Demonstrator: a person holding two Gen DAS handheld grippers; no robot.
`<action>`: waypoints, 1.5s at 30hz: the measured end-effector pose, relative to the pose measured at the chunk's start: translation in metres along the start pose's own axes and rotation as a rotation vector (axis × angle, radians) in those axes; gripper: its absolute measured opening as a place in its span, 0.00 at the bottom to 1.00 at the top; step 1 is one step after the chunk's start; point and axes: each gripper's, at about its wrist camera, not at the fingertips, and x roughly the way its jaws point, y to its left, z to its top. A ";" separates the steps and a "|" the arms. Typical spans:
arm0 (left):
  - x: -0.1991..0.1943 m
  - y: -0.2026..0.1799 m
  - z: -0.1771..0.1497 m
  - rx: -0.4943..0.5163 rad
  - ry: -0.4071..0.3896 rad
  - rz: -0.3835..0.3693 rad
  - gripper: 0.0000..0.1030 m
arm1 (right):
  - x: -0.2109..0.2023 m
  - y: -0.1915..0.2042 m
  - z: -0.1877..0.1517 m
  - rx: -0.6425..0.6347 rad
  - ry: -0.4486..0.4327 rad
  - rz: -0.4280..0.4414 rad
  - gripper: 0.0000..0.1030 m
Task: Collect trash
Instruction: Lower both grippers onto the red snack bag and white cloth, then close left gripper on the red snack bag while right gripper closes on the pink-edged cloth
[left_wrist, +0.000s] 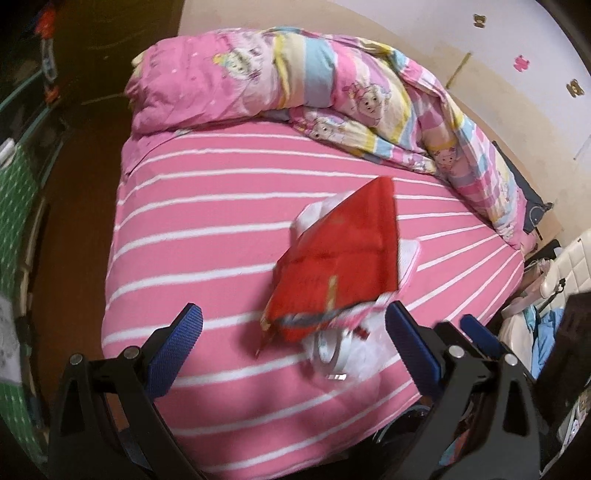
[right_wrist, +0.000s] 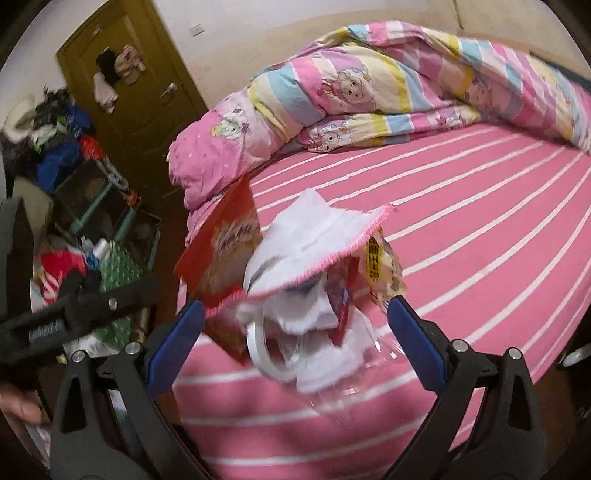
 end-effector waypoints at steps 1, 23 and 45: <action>0.002 0.000 0.005 -0.004 -0.007 -0.002 0.92 | 0.004 -0.002 0.004 0.012 0.002 0.003 0.95; 0.034 -0.016 0.010 0.149 0.067 -0.083 0.93 | 0.072 -0.028 0.022 0.161 0.096 0.063 0.61; 0.033 -0.031 0.003 0.246 0.060 -0.144 0.93 | 0.073 -0.038 0.021 0.230 0.101 0.073 0.40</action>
